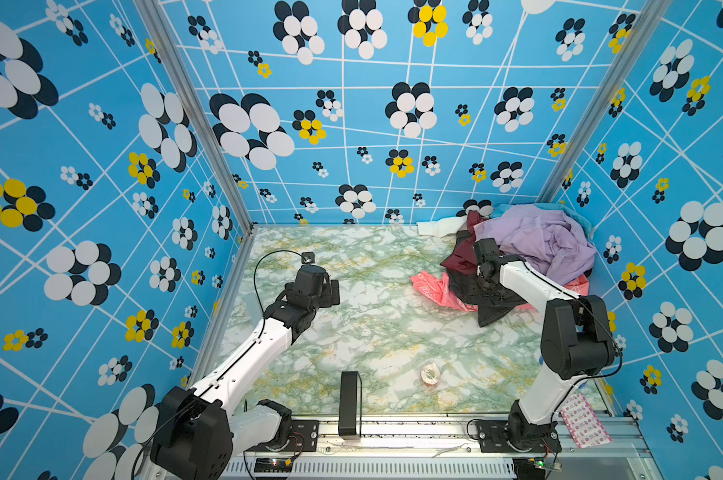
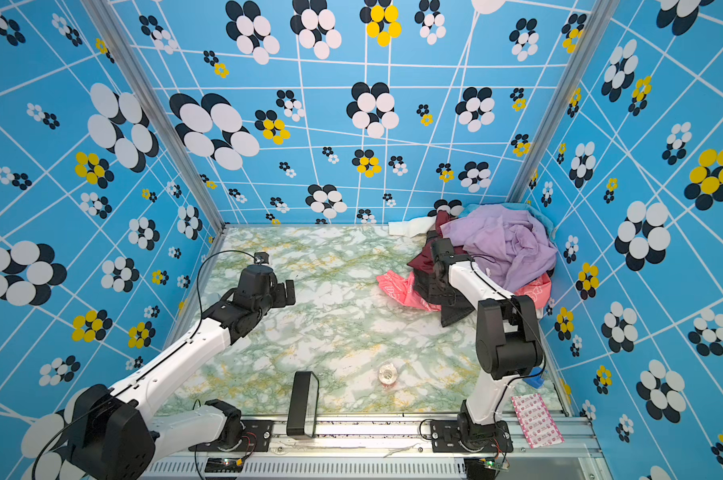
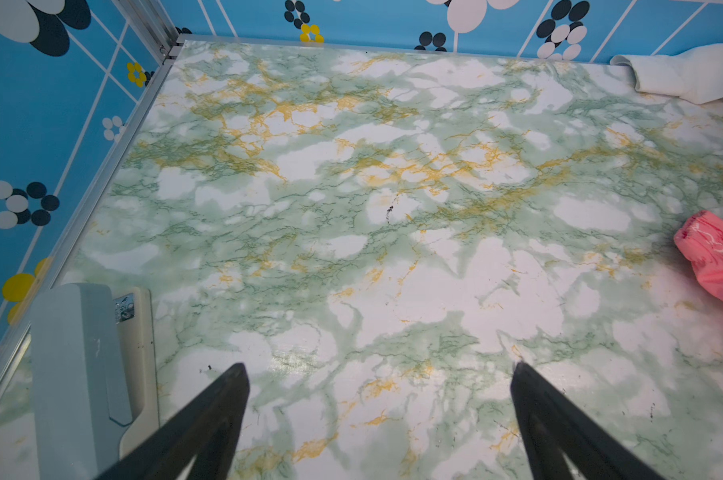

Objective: Pick out a specific cloth from the pile
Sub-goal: 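Reach the right gripper into the pile and grasp the dark grey jeans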

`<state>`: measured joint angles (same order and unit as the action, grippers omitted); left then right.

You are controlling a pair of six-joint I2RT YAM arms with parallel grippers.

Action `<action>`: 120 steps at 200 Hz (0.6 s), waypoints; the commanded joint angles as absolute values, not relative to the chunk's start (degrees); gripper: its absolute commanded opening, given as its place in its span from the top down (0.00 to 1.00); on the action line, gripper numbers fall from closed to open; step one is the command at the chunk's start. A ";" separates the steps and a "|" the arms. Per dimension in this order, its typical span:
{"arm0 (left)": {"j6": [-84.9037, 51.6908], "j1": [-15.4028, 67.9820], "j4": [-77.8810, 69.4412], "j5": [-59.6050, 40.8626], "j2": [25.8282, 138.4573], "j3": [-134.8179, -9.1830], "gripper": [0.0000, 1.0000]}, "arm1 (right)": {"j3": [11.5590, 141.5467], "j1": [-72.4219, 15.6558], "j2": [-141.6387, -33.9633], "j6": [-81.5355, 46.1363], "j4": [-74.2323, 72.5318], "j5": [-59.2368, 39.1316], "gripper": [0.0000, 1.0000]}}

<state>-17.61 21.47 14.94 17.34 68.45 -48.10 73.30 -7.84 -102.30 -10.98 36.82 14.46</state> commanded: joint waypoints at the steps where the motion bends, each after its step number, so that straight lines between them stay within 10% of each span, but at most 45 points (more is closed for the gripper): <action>1: -18.77 22.06 16.21 16.89 67.92 -49.64 0.00 | 75.22 -7.47 -104.17 -10.73 36.31 11.88 0.49; 70: -19.31 22.28 16.82 16.78 67.59 -49.75 0.00 | 76.29 -7.47 -106.60 -10.65 34.61 10.08 0.42; 120: -19.32 22.33 16.74 16.96 67.54 -49.79 0.01 | 76.55 -7.47 -106.28 -10.96 35.62 10.42 1.00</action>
<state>-18.52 21.89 15.51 17.32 68.45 -48.10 75.46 -7.57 -105.71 -10.48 35.29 11.07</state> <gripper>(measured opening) 0.996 0.118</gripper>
